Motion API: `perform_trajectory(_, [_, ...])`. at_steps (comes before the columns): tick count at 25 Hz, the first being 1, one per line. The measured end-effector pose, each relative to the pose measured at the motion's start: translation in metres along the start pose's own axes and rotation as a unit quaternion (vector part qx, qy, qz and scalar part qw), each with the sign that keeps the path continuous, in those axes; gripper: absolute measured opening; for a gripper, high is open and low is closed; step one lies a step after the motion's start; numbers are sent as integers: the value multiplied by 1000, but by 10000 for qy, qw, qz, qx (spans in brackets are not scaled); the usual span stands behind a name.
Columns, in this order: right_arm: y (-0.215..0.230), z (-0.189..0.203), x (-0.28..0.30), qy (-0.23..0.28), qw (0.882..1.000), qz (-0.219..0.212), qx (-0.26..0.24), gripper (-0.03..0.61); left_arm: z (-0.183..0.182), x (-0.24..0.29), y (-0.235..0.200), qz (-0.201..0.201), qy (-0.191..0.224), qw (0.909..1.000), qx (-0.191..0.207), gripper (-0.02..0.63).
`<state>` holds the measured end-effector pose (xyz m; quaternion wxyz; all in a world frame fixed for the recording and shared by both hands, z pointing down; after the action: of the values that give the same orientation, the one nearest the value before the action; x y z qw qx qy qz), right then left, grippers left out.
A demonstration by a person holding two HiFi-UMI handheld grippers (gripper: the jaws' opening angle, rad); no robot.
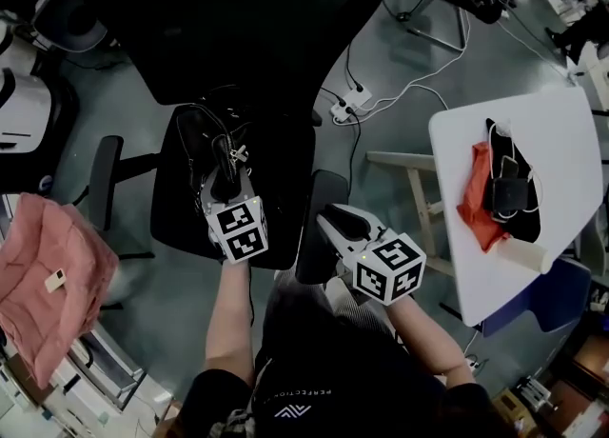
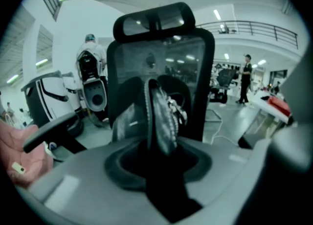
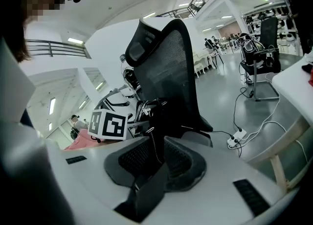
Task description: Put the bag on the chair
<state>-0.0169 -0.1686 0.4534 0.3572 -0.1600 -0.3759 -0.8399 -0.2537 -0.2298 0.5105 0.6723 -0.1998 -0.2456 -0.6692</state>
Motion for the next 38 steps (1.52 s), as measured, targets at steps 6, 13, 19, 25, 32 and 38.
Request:
perform_trajectory(6, [1, -1, -7, 83, 10000, -23, -6, 83, 4, -2, 10, 341, -54, 9994, -79, 197])
perform_trajectory(13, [0, 0, -12, 100, 9999, -44, -28, 81, 10, -8, 25, 810, -217, 9957, 401, 245])
perform_trajectory(19, [-1, 3, -14, 105, 9999, -48, -19, 81, 31, -6, 57, 1434, -792, 9806, 1079, 291])
perform_trajectory(25, [3, 6, -21, 120, 9999, 7, -3, 81, 42, -8, 76, 1772, -961, 9639, 1742, 301])
perform_trajectory(32, [3, 8, -24, 108, 9999, 1, 37, 81, 50, -13, 84, 1834, -1256, 9360, 2730, 309])
perform_trajectory(38, [2, 9, -27, 115, 9999, -51, -1, 83, 63, -24, 89, 2056, -1358, 9160, 3167, 326])
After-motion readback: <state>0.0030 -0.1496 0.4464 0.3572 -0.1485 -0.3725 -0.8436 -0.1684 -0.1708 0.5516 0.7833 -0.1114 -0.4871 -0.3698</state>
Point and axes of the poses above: the fingertips, and each gripper's own axes: x forward along the fingers, y to its right, z out of its underside, the point moved 9 cm from there along -x, backward along the fingers, and after that the axes turned 1 degree about x, right-handed, at the moved point
